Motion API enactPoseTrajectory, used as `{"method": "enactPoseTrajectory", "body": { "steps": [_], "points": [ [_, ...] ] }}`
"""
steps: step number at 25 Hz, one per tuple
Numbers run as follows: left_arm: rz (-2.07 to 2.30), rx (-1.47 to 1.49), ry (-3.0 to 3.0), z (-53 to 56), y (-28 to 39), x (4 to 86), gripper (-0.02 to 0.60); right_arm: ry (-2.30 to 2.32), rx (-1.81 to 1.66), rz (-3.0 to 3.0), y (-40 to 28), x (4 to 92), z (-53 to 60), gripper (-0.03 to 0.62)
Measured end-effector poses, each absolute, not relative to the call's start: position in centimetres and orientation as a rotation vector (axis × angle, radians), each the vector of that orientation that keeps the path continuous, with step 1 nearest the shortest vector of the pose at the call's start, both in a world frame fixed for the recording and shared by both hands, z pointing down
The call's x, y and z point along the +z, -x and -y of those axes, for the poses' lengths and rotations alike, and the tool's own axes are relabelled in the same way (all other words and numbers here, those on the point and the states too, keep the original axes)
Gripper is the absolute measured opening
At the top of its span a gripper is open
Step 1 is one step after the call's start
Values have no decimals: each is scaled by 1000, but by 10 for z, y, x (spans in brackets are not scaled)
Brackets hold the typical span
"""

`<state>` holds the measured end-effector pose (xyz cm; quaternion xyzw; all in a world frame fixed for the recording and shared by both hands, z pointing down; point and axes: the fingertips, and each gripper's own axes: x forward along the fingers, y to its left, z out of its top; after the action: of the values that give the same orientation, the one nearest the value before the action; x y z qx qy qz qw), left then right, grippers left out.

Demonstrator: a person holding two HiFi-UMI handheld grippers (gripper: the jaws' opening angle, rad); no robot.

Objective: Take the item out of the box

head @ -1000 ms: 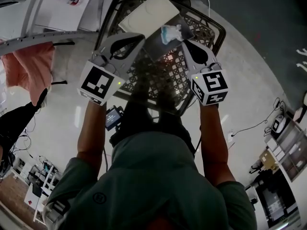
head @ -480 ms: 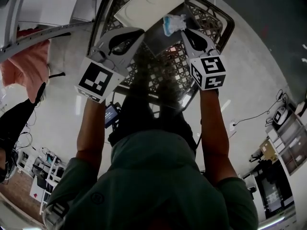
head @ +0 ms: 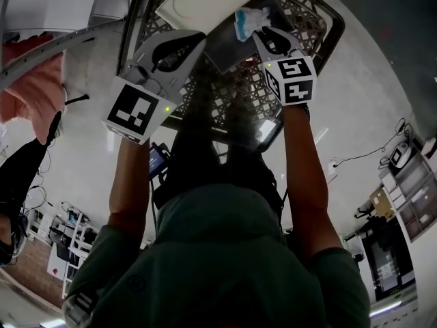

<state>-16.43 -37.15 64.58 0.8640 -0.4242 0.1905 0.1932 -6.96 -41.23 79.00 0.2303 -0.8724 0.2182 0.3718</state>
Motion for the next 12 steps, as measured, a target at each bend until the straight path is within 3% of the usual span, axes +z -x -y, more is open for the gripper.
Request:
{"method": "enactPoseTrajectory", "body": {
  "steps": [8,12],
  "points": [
    [1178,515,-2408,366,166,662,2,-535,440,2097,71,836,410,231],
    [1183,509,-2398,363,172,669,2,-495,343,2007,71,855,410,235]
  ]
}}
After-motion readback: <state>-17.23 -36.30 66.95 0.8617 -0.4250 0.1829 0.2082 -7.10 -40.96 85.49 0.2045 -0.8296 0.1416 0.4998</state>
